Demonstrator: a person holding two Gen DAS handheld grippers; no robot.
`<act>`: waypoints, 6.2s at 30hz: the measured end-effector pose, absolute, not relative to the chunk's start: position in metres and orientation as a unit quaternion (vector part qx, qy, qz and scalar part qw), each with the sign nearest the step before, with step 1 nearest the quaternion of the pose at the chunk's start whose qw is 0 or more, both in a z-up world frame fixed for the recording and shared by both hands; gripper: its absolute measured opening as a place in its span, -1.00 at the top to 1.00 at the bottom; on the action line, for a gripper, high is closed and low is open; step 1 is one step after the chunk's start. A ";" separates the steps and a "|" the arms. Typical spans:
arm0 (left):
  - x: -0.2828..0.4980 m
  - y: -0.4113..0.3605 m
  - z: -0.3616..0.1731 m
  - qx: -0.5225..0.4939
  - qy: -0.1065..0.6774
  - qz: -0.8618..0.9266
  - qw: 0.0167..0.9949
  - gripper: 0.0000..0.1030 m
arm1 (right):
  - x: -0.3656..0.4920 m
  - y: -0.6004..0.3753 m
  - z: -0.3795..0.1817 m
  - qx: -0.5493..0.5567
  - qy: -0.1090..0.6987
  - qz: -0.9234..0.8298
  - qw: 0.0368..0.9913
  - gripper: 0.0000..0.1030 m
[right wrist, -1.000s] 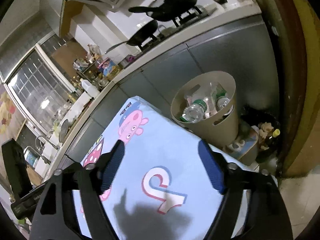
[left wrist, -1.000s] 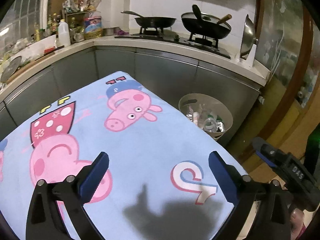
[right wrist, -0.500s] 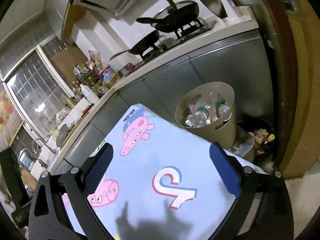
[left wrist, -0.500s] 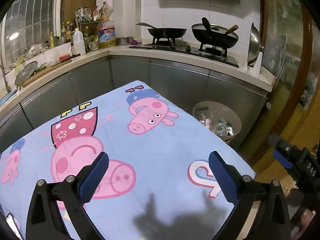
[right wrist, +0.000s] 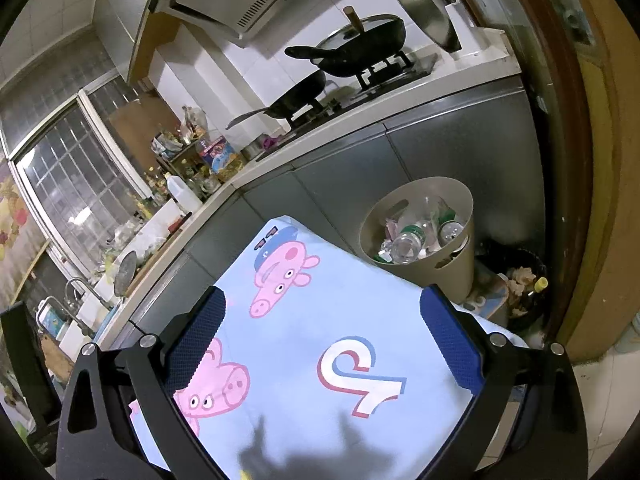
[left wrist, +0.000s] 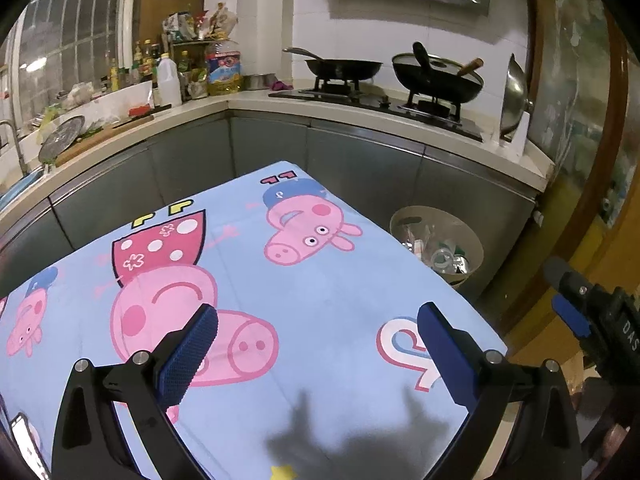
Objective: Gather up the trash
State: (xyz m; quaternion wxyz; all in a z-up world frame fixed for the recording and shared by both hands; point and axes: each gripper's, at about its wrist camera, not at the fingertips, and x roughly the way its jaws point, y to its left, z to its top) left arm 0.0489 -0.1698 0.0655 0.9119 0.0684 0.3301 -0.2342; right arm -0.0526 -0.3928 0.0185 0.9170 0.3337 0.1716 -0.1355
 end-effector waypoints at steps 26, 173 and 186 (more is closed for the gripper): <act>0.041 -0.183 0.063 0.124 0.331 -0.205 0.913 -0.93 | -0.051 -0.397 0.004 0.358 0.188 -0.129 0.906 -0.87; 0.031 -0.179 0.065 0.132 0.308 -0.178 0.925 -0.93 | -0.057 -0.379 0.012 0.298 0.175 -0.160 0.925 -0.88; 0.029 -0.181 0.064 0.135 0.303 -0.186 0.925 -0.93 | -0.056 -0.379 0.011 0.298 0.176 -0.159 0.924 -0.87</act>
